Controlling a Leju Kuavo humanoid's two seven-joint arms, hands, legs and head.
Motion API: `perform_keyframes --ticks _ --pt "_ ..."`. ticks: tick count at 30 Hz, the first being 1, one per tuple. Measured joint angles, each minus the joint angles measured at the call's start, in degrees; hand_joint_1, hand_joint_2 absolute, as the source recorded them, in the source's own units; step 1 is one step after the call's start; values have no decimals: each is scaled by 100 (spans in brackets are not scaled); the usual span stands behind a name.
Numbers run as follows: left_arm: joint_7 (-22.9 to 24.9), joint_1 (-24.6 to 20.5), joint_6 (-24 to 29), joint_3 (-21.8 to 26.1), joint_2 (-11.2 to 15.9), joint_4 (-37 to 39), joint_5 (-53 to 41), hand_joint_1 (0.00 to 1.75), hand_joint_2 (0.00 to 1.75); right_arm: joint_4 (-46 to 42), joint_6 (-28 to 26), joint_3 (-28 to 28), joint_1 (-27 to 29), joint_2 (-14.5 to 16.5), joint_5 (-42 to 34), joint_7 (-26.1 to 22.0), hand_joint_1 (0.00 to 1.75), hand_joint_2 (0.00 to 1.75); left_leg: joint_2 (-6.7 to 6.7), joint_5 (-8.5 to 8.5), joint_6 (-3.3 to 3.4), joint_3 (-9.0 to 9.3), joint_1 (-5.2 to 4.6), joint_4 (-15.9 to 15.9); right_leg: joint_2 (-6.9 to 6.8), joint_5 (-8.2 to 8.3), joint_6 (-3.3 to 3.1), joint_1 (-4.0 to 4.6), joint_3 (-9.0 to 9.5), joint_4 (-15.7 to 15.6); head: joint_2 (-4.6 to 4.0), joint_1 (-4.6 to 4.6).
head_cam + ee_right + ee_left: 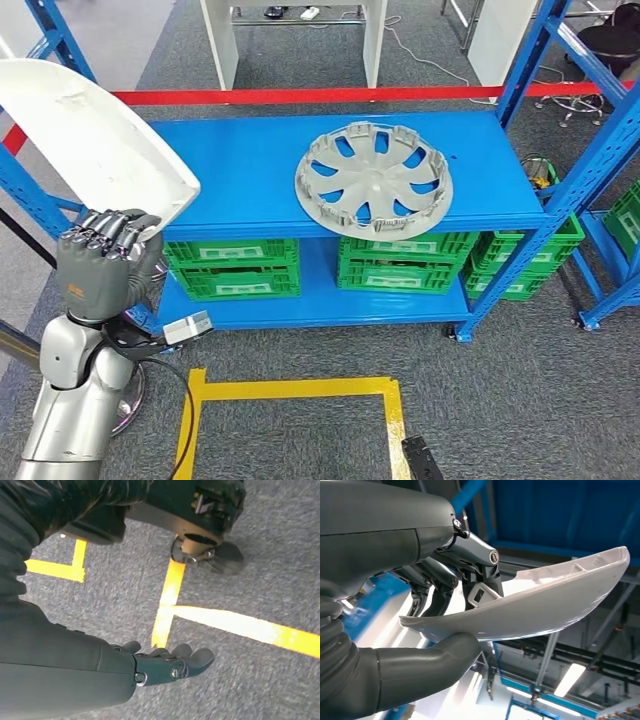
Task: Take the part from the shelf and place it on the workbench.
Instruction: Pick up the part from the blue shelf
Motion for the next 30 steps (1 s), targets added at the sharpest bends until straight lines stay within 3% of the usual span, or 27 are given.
perform_keyframes --ticks 1,2,3,4,5,6,7,8,10,12,13,14,16,17,18,19,20,22,24,25,27,28,30 --pt "3 38 0 11 23 -45 8 175 175 -5 -43 0 -18 -1 26 0 0 175 8 70 17 -93 -3 4 -5 -296 15 2 -90 378 0 6" --pt "8 85 0 24 48 -88 28 175 175 -11 -78 -1 -37 -1 44 -1 0 175 18 139 21 -189 -7 13 -8 -484 30 1 -146 760 0 10" --pt "11 132 -1 32 70 -128 50 175 175 -16 -107 -2 -51 -2 56 -2 0 175 28 207 21 -287 -11 24 -9 -523 40 1 -147 1039 0 8" --pt "13 175 -1 38 91 -163 75 175 175 -25 -130 -3 -61 -3 65 -4 0 175 35 269 14 -383 -13 40 -11 -428 45 2 -69 1142 0 10" --pt "15 215 -1 43 113 -200 99 175 175 -36 -147 -4 -68 -5 76 -9 0 175 39 326 0 -472 -14 62 -14 -260 41 2 109 1042 0 10" --pt "15 246 -1 49 134 -236 114 175 175 -47 -156 -6 -77 -9 86 -15 0 175 41 375 -17 -551 -14 89 -23 -115 31 2 380 756 0 10" --pt "15 268 0 55 153 -271 126 175 175 -61 -160 -7 -92 -13 95 -21 0 175 42 417 -42 -620 -22 125 -37 -77 18 9 726 337 0 11" --pt "15 282 0 61 171 -305 134 175 175 -74 -161 -8 -110 -15 101 -30 0 175 45 457 -71 -674 -29 162 -50 -128 4 15 1051 -101 0 5" --pt "16 297 0 69 202 -355 140 175 175 -92 -166 -8 -139 -17 107 -47 0 175 52 553 -132 -747 -34 204 -56 -301 -30 40 1395 -641 0 -3" --pt "17 319 0 71 229 -382 142 175 175 -98 -168 -8 -137 -18 108 -58 0 175 50 612 -197 -790 -18 211 -57 -273 -103 40 1332 -715 0 1" --pt "17 334 0 72 241 -390 142 175 175 -99 -169 -9 -134 -19 107 -60 0 175 43 519 -232 -825 -10 261 -67 -219 -161 32 1277 -719 0 2" --pt "17 347 0 73 255 -397 142 175 175 -101 -171 -9 -131 -20 107 -60 0 175 36 323 -266 -878 -2 396 -77 -154 -212 22 1215 -727 0 -5" --pt "21 360 0 75 281 -403 142 175 175 -108 -175 -9 -135 -21 107 -63 0 175 26 -275 -323 -1024 20 990 -82 -13 -278 18 1075 -724 0 -26" --pt "24 363 0 75 289 -403 143 175 175 -111 -182 -9 -133 -22 109 -65 0 175 24 -494 -345 -1081 31 1358 -80 60 -281 19 991 -714 0 -35" --pt "27 366 0 75 293 -403 148 175 175 -115 -194 -11 -132 -23 113 -67 0 175 24 -583 -361 -1094 42 1654 -79 130 -279 19 890 -699 0 -36" --pt "30 368 0 75 297 -403 158 175 175 -120 -207 -14 -130 -24 119 -69 0 175 23 -525 -370 -1036 52 1784 -78 193 -271 20 786 -676 0 -39" --pt "32 368 0 75 302 -403 170 175 175 -130 -218 -19 -129 -25 126 -69 0 175 22 -374 -370 -893 61 1714 -76 248 -258 19 684 -648 0 -40" --pt "34 348 0 74 313 -403 191 175 175 -175 -227 -26 -132 -26 147 -63 0 175 9 -135 -345 -376 69 1055 -67 343 -215 19 513 -590 0 -43" --pt "33 317 0 71 316 -411 198 175 175 -239 -227 -32 -140 -27 192 -31 0 175 -15 -189 -288 102 53 303 -57 444 -145 29 422 -565 0 -39" --pt "32 304 0 71 317 -419 202 175 175 -269 -226 -37 -145 -28 221 -5 0 175 -25 -246 -256 206 38 104 -55 502 -106 29 401 -574 0 -40" --pt "3 297 0 76 314 -442 243 175 175 -314 -218 -56 -144 -32 292 50 0 175 -20 -189 -174 169 27 37 -52 601 -33 19 375 -609 0 -40" --pt "-35 299 0 91 307 -464 279 175 175 -333 -205 -70 -139 -35 329 77 0 175 -9 -129 -124 117 32 24 -51 535 -7 13 333 -573 0 -36" --pt "-141 357 0 175 292 -549 379 175 175 -373 -167 -94 -126 -40 417 127 0 175 17 14 -31 -27 45 1 -49 79 26 8 185 -211 0 -1"
